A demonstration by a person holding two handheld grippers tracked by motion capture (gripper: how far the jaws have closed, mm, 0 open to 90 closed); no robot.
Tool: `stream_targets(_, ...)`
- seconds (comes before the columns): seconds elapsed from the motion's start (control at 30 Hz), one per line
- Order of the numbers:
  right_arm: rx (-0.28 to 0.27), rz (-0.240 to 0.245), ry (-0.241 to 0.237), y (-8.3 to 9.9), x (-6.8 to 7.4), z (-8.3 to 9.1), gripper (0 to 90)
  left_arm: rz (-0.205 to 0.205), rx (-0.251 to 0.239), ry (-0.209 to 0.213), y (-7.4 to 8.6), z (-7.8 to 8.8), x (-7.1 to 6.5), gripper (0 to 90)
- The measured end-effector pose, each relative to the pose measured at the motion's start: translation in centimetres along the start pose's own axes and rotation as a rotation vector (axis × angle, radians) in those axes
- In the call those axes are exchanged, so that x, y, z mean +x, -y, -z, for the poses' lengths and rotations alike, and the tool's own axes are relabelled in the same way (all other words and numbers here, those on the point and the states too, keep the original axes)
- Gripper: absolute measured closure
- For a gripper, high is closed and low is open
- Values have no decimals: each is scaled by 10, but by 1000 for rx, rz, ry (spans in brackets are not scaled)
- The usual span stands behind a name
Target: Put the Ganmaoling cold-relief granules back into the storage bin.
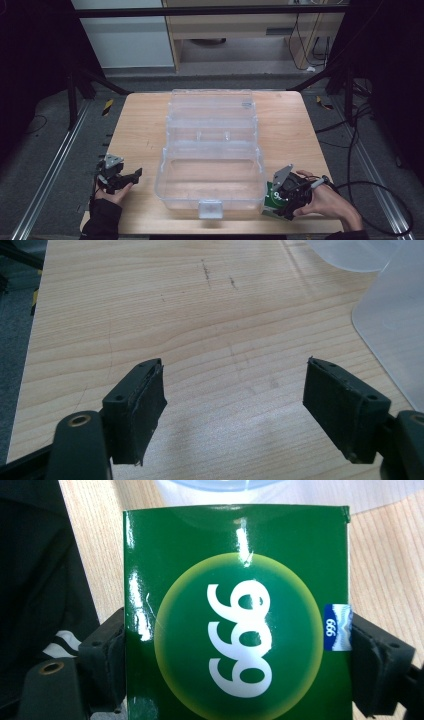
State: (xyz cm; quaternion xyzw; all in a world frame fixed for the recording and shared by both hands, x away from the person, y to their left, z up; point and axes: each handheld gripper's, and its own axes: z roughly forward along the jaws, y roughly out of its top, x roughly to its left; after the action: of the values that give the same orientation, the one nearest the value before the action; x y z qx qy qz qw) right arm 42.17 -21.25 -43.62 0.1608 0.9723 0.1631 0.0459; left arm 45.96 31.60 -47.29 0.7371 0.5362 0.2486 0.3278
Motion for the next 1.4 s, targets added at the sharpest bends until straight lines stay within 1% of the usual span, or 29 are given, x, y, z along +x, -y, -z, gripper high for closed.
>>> stream_targets(0.1, 4, 0, -1, 1, 0, 2, 164, 0, 0, 0, 0, 0, 0, 242)
stream_targets(0.23, -15, -13, 1, 5, 1, 9, 163, -1, 1, 0, 0, 0, 0, 242)
stream_targets(0.33, -22, -15, 13, 7, 2, 16, 163, -1, 3, 0, 0, 0, -1, 242)
stream_targets(0.47, -44, -24, 21, 9, 3, 28, 163, -1, 3, 0, 0, 0, -1, 242)
stream_targets(0.53, -45, -22, 25, 9, 3, 34, 163, -1, 4, 0, 0, 0, 0, 242)
stream_targets(0.57, -45, -22, 25, 9, 3, 34, 163, -1, 4, 0, 0, 0, 0, 242)
stream_targets(0.6, -49, -30, 32, 9, 3, 41, 163, -1, 4, 0, 0, 0, 0, 242)
stream_targets(0.73, -65, -26, 42, 9, 4, 52, 163, -1, 4, 0, 0, 0, 0, 242)
stream_targets(0.77, -65, -26, 42, 9, 4, 52, 163, -1, 4, 0, 0, 0, 0, 242)
stream_targets(0.8, -76, -29, 50, 8, 4, 59, 162, -1, 4, 0, 0, 0, 0, 243)
stream_targets(0.87, -76, -29, 47, 6, 4, 65, 162, 0, 4, 1, 0, 0, 0, 243)
stream_targets(0.97, -76, -24, 58, 4, 3, 73, 162, 0, 5, 1, 0, 0, 0, 243)
stream_targets(1.2, -111, -18, 89, -2, 1, 90, 162, -1, 9, 3, 0, -1, -1, 243)
stream_targets(1.37, -127, -6, 105, -12, 1, 102, 161, -1, 9, 3, 0, -1, -1, 243)
stream_targets(1.4, -131, 2, 108, -14, 1, 104, 162, -2, 10, 3, 0, -1, -1, 243)
